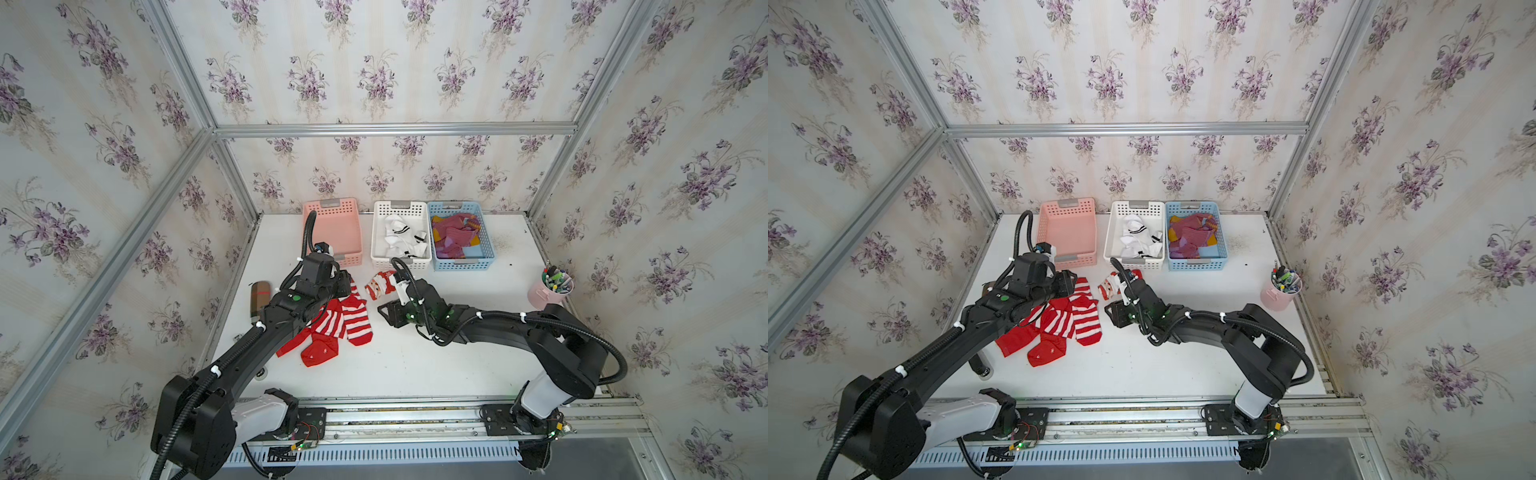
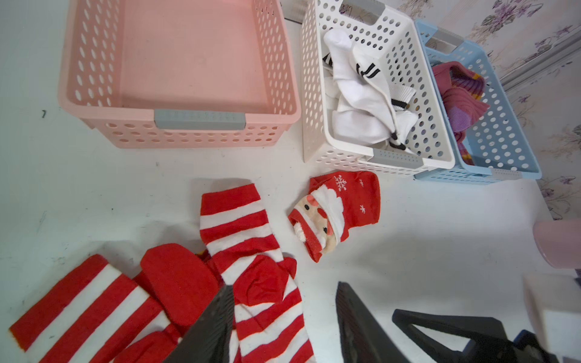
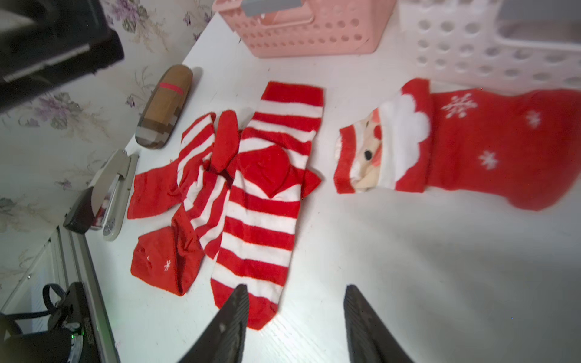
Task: Sort the socks into the basket by color
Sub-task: Place the sock in the bin, then pick up the sock at the center of the board.
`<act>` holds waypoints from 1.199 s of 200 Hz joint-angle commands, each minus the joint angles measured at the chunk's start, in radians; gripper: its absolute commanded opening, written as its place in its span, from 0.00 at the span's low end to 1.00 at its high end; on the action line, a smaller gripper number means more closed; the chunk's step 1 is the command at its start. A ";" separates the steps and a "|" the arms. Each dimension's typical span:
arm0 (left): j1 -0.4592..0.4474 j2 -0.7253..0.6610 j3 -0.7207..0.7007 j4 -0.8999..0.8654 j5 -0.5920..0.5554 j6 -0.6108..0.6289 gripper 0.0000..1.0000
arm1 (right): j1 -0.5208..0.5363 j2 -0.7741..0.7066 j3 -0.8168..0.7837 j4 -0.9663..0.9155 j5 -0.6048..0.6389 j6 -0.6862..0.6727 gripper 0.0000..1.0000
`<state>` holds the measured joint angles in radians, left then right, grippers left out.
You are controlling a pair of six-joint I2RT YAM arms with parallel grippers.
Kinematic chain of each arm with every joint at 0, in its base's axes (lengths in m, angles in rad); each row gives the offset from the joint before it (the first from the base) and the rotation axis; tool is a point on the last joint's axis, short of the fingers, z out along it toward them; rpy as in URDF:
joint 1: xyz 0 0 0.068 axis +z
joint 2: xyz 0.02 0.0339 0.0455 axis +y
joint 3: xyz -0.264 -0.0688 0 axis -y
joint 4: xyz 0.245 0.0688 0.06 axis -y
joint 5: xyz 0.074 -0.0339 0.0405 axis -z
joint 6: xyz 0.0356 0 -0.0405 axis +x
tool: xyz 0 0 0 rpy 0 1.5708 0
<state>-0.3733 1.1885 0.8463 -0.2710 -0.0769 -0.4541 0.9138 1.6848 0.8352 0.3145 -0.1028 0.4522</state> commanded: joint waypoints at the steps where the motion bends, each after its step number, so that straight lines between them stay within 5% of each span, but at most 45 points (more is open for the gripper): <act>1: -0.001 -0.013 0.005 -0.014 -0.066 0.024 0.58 | 0.033 0.059 0.032 0.052 -0.029 0.004 0.50; 129: 0.000 -0.148 -0.139 -0.006 -0.049 -0.072 0.60 | 0.088 0.288 0.164 0.070 -0.072 0.005 0.48; 240: -0.002 -0.265 -0.200 -0.063 -0.056 -0.091 0.61 | 0.087 0.329 0.200 0.010 -0.014 0.020 0.15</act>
<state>-0.3748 0.9394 0.6544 -0.3256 -0.1295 -0.5304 1.0012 2.0056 1.0328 0.3370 -0.1360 0.4648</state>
